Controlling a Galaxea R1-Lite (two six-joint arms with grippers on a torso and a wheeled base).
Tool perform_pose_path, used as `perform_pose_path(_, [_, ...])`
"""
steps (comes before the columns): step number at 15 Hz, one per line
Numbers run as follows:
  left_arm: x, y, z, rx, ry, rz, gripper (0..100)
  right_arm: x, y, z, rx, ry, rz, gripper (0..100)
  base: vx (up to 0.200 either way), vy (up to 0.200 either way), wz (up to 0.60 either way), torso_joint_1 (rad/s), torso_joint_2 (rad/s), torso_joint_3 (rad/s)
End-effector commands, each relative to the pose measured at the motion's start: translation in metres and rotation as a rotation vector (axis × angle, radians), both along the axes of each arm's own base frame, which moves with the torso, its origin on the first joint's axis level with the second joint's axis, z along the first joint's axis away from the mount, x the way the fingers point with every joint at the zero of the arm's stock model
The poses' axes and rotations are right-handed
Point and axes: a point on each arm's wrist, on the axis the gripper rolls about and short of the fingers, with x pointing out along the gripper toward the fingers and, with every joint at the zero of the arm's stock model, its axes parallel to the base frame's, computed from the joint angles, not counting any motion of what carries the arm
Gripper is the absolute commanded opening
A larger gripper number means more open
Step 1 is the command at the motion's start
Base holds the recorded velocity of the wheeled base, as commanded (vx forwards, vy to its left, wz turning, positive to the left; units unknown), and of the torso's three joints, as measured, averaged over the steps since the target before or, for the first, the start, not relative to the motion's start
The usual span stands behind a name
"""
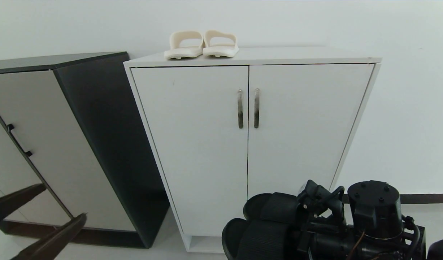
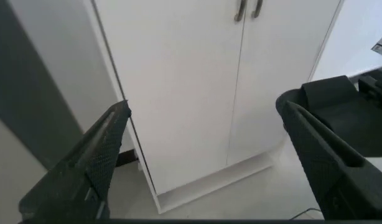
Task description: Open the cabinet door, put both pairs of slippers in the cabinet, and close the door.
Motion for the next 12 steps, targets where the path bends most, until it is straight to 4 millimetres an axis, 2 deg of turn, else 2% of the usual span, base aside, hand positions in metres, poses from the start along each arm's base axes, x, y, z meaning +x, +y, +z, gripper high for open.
perform_pose_path(1, [0.075,-0.021,0.004,0.052,0.078,-0.136,100,0.000,0.001,-0.001,-0.003,0.001,0.000,0,0.000,0.000,0.00,0.002,0.05,0.051])
perform_pose_path(4, [0.111,-0.043,0.022,0.054,0.067,-0.220,100,0.001,0.001,0.001,0.013,-0.014,0.000,0,0.000,0.000,0.00,0.000,0.00,0.000])
perform_pose_path(6, [0.126,-0.062,0.029,0.054,0.060,-0.291,100,0.002,0.002,0.007,0.057,-0.053,0.000,0,0.000,0.000,0.00,0.000,0.00,0.000])
perform_pose_path(9, [0.143,-0.085,0.032,0.053,0.068,-0.370,100,0.005,0.005,0.012,0.084,-0.071,-0.004,0,0.000,0.000,0.00,0.000,0.00,0.000])
perform_pose_path(12, [0.144,-0.125,0.047,-0.026,0.082,-0.515,100,0.007,0.006,0.013,0.092,-0.074,-0.010,0,0.000,0.000,0.00,0.000,0.00,0.000])
